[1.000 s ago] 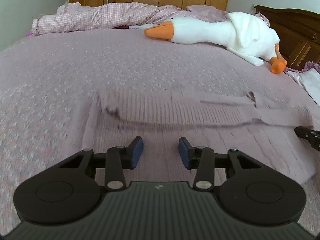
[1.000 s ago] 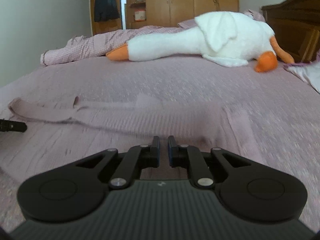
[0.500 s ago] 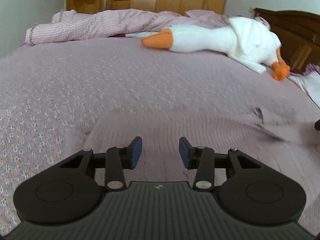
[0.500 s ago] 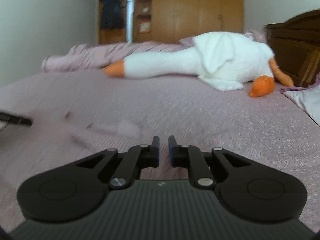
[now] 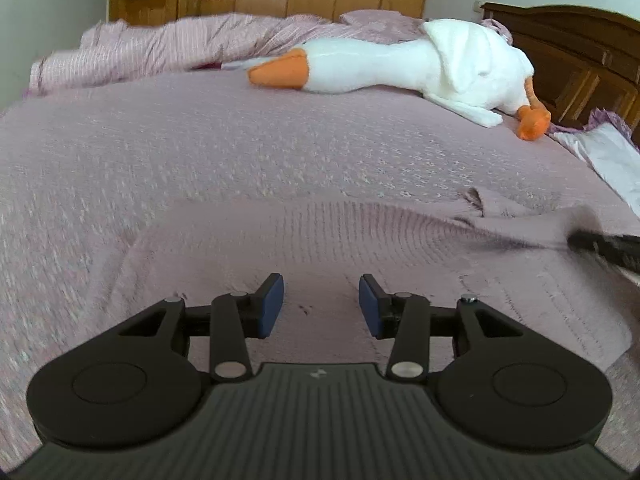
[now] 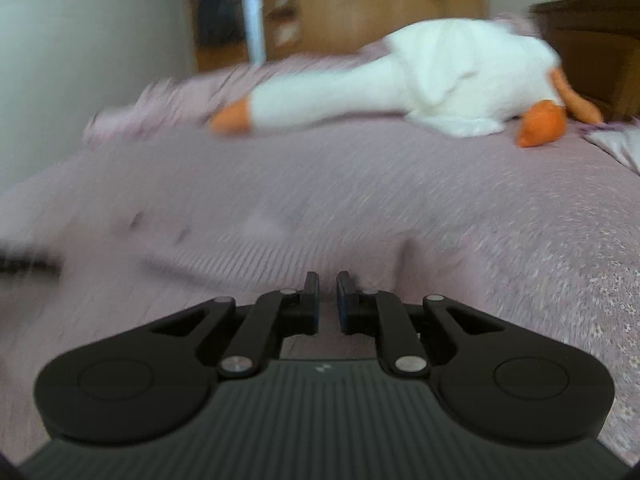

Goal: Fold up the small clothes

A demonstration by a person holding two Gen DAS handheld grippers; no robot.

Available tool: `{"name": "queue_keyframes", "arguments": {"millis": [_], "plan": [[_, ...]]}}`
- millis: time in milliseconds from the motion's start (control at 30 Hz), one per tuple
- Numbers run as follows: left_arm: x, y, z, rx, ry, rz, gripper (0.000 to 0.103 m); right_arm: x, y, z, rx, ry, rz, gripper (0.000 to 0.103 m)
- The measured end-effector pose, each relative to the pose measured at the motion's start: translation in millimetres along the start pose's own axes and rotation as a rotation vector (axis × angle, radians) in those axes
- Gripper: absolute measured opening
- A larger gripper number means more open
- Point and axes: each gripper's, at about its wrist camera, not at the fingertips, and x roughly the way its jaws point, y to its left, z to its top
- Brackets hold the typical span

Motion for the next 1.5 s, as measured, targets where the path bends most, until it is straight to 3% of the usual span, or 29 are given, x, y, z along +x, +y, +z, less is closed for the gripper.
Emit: {"name": "queue_keyframes", "arguments": {"millis": [67,167,433,533,633,667,733,800,867,967,1133,1300,1500], "plan": [[0.2,-1.0,0.5,-0.025,0.018,-0.021,0.05,-7.9,-11.3,5.7,0.079,-0.075,-0.018,0.013],[-4.4,-5.9,-0.9,-0.018,0.006,-0.027,0.05,-29.1,-13.5,7.1,0.02,-0.131,0.003,0.013],[-10.3,-23.6,-9.6,0.002,0.017,-0.025,0.05,-32.8,-19.2,-12.9,-0.021,0.048,0.004,0.013],[-15.0,-28.4,-14.6,0.019,0.019,-0.035,0.059,-41.4,-28.8,-21.5,-0.012,0.073,0.012,0.014],[-21.4,-29.8,-20.6,0.035,0.019,-0.033,0.061,-54.1,-43.6,-24.3,0.055,0.073,0.066,0.014],[-24.6,-29.4,-22.9,0.037,0.019,-0.033,0.061,-57.9,-49.2,-24.2,0.078,0.071,0.074,0.017],[-31.3,-27.4,-27.6,0.035,0.022,-0.033,0.061,-66.6,-60.8,-23.9,0.122,0.048,0.088,0.049],[-38.2,-24.7,-31.3,0.035,0.024,-0.028,0.063,-74.4,-71.5,-23.0,0.177,0.009,0.1,0.065],[-43.6,-22.1,-34.7,0.033,0.019,-0.024,0.065,-75.4,-87.7,-22.0,0.279,0.003,0.128,0.065],[-47.1,-19.1,-37.8,0.025,0.022,-0.014,0.066,-61.0,-109.9,-20.5,0.438,0.063,0.18,0.065],[-50.2,-12.1,-36.1,-0.044,0.027,-0.026,0.066,-35.1,-130.0,-31.6,0.595,0.158,0.18,0.064],[-42.8,-11.1,-31.3,-0.066,0.042,-0.044,0.066,-16.6,-142.6,-39.4,0.704,0.151,0.344,0.064],[-38.4,-18.9,-27.1,-0.052,0.055,-0.057,0.067,11.9,-128.3,-27.4,0.673,0.171,0.406,0.062]]}}
